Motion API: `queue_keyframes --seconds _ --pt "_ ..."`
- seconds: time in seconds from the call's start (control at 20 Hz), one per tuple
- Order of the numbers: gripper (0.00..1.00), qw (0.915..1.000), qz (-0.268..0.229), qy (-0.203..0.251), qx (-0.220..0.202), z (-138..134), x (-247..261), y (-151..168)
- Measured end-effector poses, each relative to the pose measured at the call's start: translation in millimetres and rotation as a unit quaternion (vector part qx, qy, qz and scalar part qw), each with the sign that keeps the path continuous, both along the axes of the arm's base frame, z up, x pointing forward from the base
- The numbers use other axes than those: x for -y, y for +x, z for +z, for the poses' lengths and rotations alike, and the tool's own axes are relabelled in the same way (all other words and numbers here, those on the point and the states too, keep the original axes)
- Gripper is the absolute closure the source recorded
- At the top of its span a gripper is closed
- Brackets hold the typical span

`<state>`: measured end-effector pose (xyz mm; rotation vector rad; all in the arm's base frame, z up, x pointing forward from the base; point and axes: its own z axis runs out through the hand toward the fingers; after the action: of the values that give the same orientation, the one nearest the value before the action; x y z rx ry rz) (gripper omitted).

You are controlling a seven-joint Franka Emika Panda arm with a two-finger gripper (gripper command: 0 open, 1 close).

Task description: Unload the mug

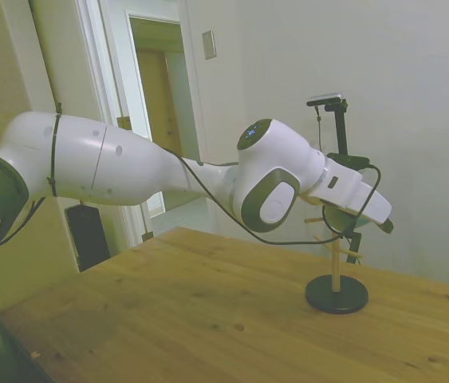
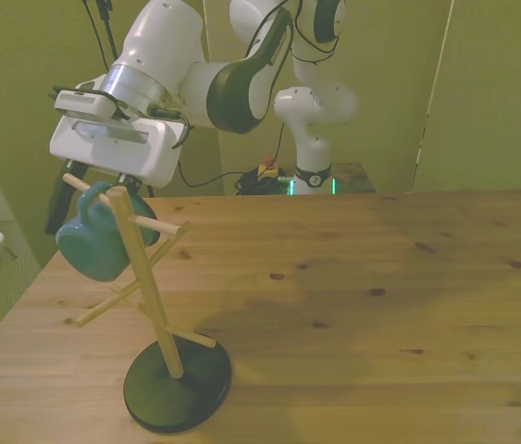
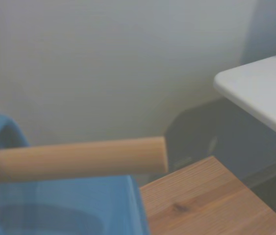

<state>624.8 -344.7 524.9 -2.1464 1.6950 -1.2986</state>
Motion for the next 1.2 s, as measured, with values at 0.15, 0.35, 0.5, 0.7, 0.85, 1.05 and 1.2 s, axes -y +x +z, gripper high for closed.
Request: queue_keyframes --seconds 0.15,0.35,0.5,0.7,0.85,1.05,1.2 --pt "1.00 1.0000 0.001 0.001 0.001 6.0 -1.0 -2.0" --pt "1.00 1.0000 0.003 0.003 -0.001 8.0 -3.0 -3.2" --pt "1.00 1.0000 0.004 0.006 -0.004 8.2 -4.5 -3.9" --pt "1.00 0.9999 0.006 0.007 -0.004 10.1 -7.5 -3.9" --pt "1.00 0.9999 0.008 0.009 -0.007 11.0 -9.9 -6.1" --pt "1.00 0.9999 0.010 0.011 -0.008 12.9 -13.1 -9.5" --pt "1.00 0.9998 0.012 0.014 -0.009 14.5 -16.4 -13.2"
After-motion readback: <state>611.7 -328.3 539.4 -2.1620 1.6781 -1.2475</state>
